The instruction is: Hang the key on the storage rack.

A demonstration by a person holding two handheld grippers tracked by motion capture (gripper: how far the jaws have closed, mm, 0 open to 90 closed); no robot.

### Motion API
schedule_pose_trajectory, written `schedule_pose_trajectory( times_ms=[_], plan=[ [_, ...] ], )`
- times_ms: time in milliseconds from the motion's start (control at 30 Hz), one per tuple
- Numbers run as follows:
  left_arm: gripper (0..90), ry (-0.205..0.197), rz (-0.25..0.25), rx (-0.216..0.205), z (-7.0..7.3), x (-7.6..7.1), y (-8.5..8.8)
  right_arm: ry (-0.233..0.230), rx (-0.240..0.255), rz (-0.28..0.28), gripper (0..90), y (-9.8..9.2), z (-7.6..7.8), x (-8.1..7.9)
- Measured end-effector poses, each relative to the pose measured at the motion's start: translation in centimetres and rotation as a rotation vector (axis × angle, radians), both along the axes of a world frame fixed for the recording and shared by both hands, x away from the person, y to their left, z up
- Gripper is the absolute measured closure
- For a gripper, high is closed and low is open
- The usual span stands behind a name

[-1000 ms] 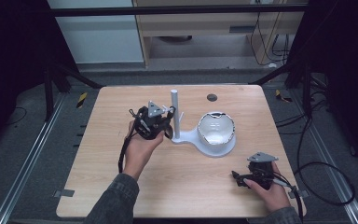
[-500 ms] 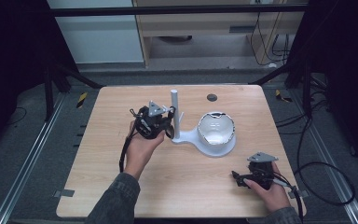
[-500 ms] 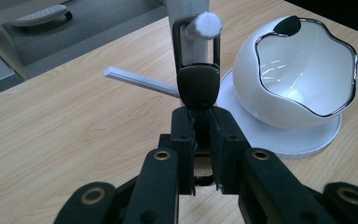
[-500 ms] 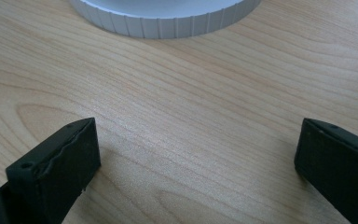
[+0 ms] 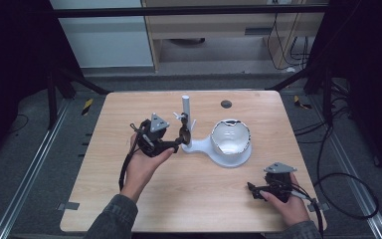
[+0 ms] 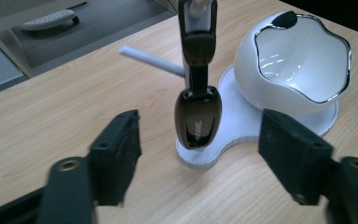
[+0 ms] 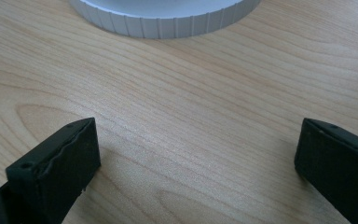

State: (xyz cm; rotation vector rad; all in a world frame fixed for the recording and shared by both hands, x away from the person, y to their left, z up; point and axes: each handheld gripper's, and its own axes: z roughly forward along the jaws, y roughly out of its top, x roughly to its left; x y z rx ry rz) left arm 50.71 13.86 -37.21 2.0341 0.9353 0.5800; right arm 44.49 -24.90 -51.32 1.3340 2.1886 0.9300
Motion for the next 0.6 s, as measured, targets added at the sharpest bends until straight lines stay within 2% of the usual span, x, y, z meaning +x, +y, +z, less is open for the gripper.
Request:
schedule_pose_trajectory(
  times_ms=[33,67,100,367,600],
  plan=[
    [15.9,0.015,-0.004,-0.007,-0.2,0.0,0.1,0.0,0.0,-0.001,0.5,0.0,0.0,0.0],
    [15.9,0.041,-0.008,0.004,-0.4,0.0,0.2,0.0,0.0,-0.001,0.5,0.0,0.0,0.0],
    [7.9,0.062,-0.01,0.011,-0.8,0.0,0.3,0.0,0.0,-0.001,0.5,0.0,0.0,0.0],
    [5.6,0.117,-0.026,0.037,-3.4,-0.7,2.1,0.0,0.001,0.0,0.5,0.0,0.0,0.0],
    [5.6,0.149,-0.016,0.087,-5.2,-1.4,4.2,0.0,0.001,0.0,0.5,0.0,0.0,0.0]
  ],
)
